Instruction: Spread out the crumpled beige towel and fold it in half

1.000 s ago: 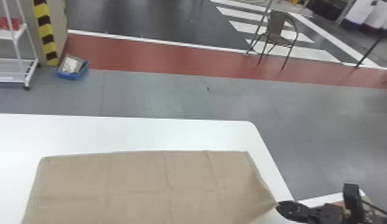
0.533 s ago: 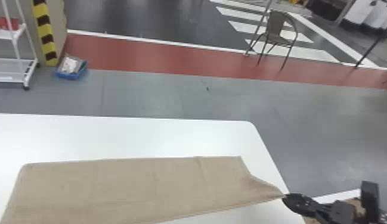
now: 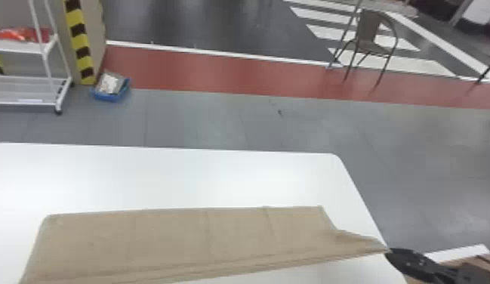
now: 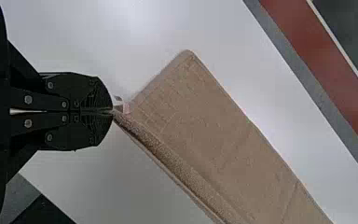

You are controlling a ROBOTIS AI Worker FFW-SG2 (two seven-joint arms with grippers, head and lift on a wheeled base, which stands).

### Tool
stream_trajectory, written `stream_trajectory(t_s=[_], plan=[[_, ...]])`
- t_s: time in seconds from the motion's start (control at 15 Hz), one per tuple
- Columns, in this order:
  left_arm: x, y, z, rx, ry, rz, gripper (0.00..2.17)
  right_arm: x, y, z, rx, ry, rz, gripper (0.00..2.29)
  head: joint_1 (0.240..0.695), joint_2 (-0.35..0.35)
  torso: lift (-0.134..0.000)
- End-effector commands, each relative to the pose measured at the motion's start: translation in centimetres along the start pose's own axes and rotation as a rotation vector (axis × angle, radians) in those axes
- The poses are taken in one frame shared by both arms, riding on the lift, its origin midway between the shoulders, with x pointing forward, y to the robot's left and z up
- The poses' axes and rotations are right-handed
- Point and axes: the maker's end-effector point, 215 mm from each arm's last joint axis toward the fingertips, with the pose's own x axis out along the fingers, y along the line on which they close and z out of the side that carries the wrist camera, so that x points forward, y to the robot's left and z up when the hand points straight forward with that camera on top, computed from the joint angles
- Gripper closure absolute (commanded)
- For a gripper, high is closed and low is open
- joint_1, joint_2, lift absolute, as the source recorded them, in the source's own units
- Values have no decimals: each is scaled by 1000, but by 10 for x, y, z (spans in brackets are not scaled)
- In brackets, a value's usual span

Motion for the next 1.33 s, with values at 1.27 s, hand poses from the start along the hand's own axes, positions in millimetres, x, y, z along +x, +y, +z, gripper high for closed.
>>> stream_trajectory(t_s=[1.27], plan=[[107, 39, 92, -61, 35, 47, 1345, 91, -63, 10, 347, -25, 37, 1474, 695, -304, 0]])
